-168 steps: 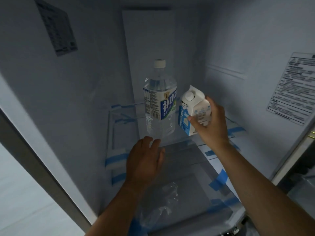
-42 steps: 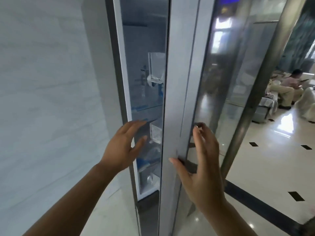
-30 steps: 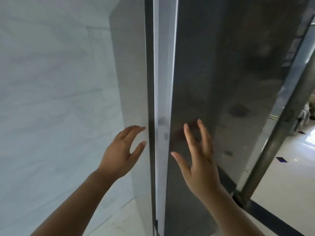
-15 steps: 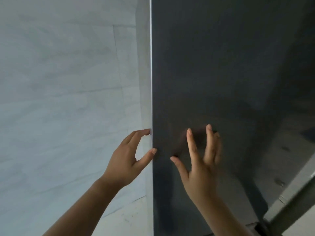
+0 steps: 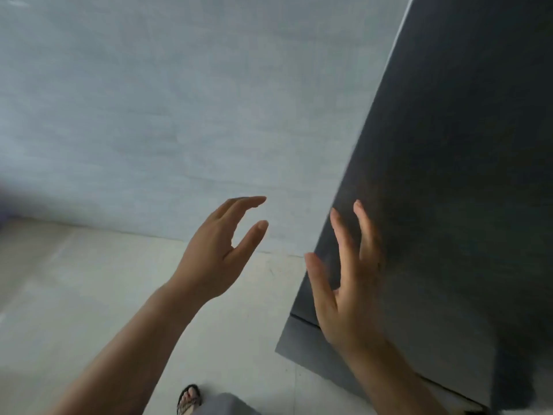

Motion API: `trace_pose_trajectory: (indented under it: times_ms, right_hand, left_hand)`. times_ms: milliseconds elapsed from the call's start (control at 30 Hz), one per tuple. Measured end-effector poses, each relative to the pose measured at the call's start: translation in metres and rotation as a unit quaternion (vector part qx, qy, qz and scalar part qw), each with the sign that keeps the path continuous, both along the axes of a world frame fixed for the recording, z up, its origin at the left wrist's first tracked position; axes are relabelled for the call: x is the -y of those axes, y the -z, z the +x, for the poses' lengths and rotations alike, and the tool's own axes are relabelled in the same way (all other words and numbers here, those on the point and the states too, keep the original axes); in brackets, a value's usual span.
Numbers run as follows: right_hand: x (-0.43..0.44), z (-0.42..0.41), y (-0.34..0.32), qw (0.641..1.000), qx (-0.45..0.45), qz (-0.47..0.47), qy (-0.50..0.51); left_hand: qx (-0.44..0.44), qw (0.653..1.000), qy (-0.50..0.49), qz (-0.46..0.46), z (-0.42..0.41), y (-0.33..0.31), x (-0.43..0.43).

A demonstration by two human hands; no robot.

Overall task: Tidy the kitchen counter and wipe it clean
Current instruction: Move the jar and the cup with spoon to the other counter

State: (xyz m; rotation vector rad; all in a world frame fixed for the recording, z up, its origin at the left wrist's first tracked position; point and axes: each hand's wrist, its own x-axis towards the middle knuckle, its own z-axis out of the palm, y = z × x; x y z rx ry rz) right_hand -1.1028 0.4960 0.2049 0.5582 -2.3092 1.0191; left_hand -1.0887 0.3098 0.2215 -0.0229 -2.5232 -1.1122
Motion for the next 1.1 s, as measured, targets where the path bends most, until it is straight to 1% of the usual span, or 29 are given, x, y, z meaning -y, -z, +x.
trace_pose_trajectory:
  times_ms: [67, 100, 200, 267, 333, 433, 500, 633, 733, 900, 967, 1100]
  right_hand:
    - [0.013, 0.018, 0.017, 0.993, 0.090, -0.020, -0.071]
    - [0.019, 0.026, 0.026, 0.984, 0.140, -0.024, -0.108]
    - [0.033, 0.047, 0.050, 0.941, 0.268, -0.010, -0.205]
    - [0.042, 0.059, 0.062, 0.914, 0.318, 0.021, -0.251]
    - [0.053, 0.069, 0.072, 0.892, 0.348, 0.056, -0.283]
    - [0.081, 0.081, 0.085, 0.862, 0.384, 0.110, -0.313]
    - [0.106, 0.088, 0.091, 0.842, 0.399, 0.138, -0.336]
    - [0.171, 0.106, 0.099, 0.810, 0.411, 0.169, -0.382]
    - [0.237, 0.127, 0.098, 0.791, 0.408, 0.179, -0.420]
    - [0.345, 0.175, 0.095, 0.743, 0.375, 0.215, -0.510]
    - [0.377, 0.192, 0.093, 0.722, 0.358, 0.232, -0.544]
    - [0.428, 0.216, 0.092, 0.674, 0.340, 0.260, -0.602]
  left_hand:
    - [0.048, 0.996, -0.050, 0.048, 0.037, 0.025, 0.009]
    - [0.071, 0.992, -0.074, 0.077, 0.056, 0.037, 0.012]
    - [0.139, 0.971, -0.131, 0.142, 0.113, 0.069, 0.016]
    - [0.175, 0.955, -0.167, 0.172, 0.149, 0.086, 0.018]
    - [0.200, 0.933, -0.211, 0.213, 0.180, 0.101, 0.022]
    - [0.235, 0.903, -0.267, 0.241, 0.218, 0.119, 0.041]
    - [0.248, 0.887, -0.294, 0.257, 0.240, 0.128, 0.063]
    - [0.243, 0.859, -0.348, 0.286, 0.283, 0.139, 0.116]
    - [0.224, 0.838, -0.396, 0.302, 0.315, 0.136, 0.157]
    - [0.200, 0.808, -0.462, 0.306, 0.373, 0.131, 0.211]
    - [0.189, 0.786, -0.498, 0.313, 0.395, 0.130, 0.222]
    - [0.143, 0.727, -0.569, 0.357, 0.428, 0.132, 0.239]
